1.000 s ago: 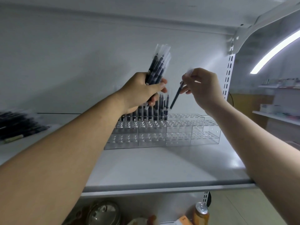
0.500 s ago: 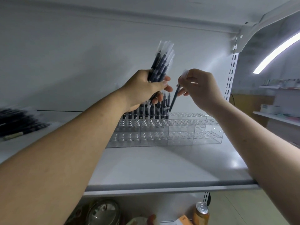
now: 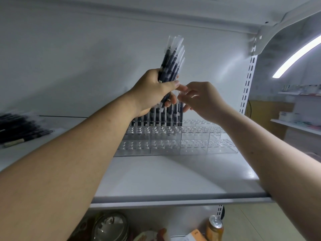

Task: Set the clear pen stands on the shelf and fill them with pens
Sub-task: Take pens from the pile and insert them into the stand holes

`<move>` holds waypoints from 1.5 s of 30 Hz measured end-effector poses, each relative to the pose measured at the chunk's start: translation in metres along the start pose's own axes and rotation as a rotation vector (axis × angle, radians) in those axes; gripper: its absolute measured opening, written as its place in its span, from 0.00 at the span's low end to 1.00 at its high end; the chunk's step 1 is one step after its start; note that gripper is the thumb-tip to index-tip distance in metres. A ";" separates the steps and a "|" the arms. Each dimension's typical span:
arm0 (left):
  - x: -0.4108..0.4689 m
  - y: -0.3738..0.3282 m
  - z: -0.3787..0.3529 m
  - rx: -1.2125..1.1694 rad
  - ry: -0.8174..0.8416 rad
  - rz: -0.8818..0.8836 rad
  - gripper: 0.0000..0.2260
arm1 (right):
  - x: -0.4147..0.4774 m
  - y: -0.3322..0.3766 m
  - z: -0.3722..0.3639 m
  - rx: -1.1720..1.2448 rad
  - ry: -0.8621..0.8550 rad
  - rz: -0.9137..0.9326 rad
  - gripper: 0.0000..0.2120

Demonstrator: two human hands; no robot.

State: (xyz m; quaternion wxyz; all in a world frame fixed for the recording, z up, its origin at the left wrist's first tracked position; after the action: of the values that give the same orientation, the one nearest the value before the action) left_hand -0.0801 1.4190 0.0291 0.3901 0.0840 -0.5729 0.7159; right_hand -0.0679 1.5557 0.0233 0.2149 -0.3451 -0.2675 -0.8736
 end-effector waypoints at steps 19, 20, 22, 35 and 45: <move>0.001 0.005 0.001 0.034 -0.013 0.019 0.08 | 0.000 -0.032 0.025 -0.013 -0.066 -0.048 0.10; 0.000 0.006 -0.001 0.029 0.000 0.025 0.08 | 0.001 -0.033 0.035 0.059 -0.150 -0.056 0.08; 0.000 0.007 -0.005 0.012 0.032 0.037 0.07 | 0.001 -0.034 0.047 0.290 -0.248 -0.072 0.04; -0.005 0.008 -0.020 -0.024 0.084 0.108 0.11 | -0.003 -0.023 0.025 0.717 -0.126 -0.091 0.10; -0.004 0.010 -0.008 0.061 0.006 0.127 0.08 | -0.002 -0.046 0.060 0.987 -0.422 -0.162 0.10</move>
State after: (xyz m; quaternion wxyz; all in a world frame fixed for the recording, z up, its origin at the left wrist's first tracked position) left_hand -0.0812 1.4241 0.0163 0.3431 0.0571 -0.5537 0.7566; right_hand -0.0631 1.6279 0.0441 0.2252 -0.3494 -0.7091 -0.5696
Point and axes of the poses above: each hand's wrist, its own x-axis towards the middle knuckle, its own z-axis out of the back of the hand, y = z × x, the point moved 10 cm from there along x, towards the middle knuckle, and after that the axes turned 4 degrees about z, right-handed, at the moved point
